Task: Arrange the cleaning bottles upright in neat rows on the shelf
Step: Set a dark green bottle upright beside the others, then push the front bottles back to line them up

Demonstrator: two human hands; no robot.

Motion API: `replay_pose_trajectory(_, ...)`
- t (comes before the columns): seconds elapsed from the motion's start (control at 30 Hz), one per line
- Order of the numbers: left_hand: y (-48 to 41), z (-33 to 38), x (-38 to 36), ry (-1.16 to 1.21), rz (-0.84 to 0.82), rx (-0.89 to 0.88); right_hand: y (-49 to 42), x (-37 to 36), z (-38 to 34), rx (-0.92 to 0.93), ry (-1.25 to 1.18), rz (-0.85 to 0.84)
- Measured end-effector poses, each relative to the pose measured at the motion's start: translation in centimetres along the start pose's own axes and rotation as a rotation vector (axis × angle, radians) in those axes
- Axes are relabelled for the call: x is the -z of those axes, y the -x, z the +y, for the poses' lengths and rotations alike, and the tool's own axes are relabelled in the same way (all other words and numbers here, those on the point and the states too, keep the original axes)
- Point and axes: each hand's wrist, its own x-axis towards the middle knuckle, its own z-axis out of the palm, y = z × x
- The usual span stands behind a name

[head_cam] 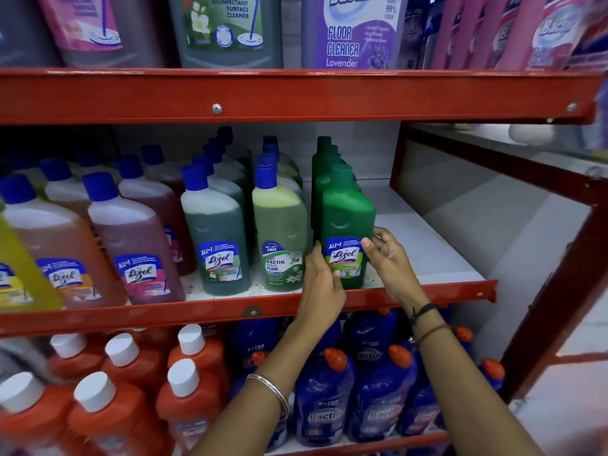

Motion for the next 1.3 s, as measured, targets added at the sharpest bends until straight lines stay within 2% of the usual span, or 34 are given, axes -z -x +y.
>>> replay_pose_trajectory(0.1,0.1,0.3,0.3,-0.009,-0.038,0.008,-0.3,0.6,-0.2,-0.023,0.069,-0.054)
replay_pose_trajectory(0.23,-0.2,0.4,0.9,-0.015,-0.138,0.016,0.4,0.0,0.3,-0.030,0.176,-0.030)
replay_pose_trajectory(0.53,1.3,0.9,1.7,-0.094,-0.177,-0.024,1.7,0.4,0.3,-0.071,0.255,0.009)
replay_pose_trajectory(0.6,1.4,0.7,1.9,-0.082,-0.171,-0.007,2.2,-0.3,0.1,-0.086,0.260,0.077)
replay_pose_trajectory(0.67,2.0,0.6,2.4,-0.042,-0.093,0.008,3.7,-1.6,-0.1,-0.001,0.329,0.304)
replay_pose_trajectory(0.73,3.2,0.3,3.2,0.009,0.143,-0.028,6.1,-3.6,-0.5,0.209,0.292,0.484)
replay_pose_trajectory(0.77,3.7,0.0,3.6,0.029,0.296,-0.073,7.1,-4.5,-0.5,0.299,0.277,0.463)
replay_pose_trajectory(0.83,4.1,-1.0,4.8,0.083,0.478,-0.096,8.2,-6.8,-0.5,0.343,0.274,0.224)
replay_pose_trajectory(0.9,3.6,-1.9,5.9,0.142,0.422,-0.020,8.1,-9.0,-0.7,0.223,0.298,-0.036)
replay_pose_trajectory(0.97,2.9,-2.2,6.8,0.174,0.275,0.057,7.1,-10.7,-0.9,0.074,0.330,-0.142)
replay_pose_trajectory(1.1,1.8,-2.3,8.0,0.160,0.102,0.083,4.8,-12.4,-2.2,-0.143,0.331,-0.078)
replay_pose_trajectory(1.3,1.9,-2.6,9.5,0.089,-0.039,0.126,5.0,-12.5,-2.2,-0.155,0.330,-0.028)
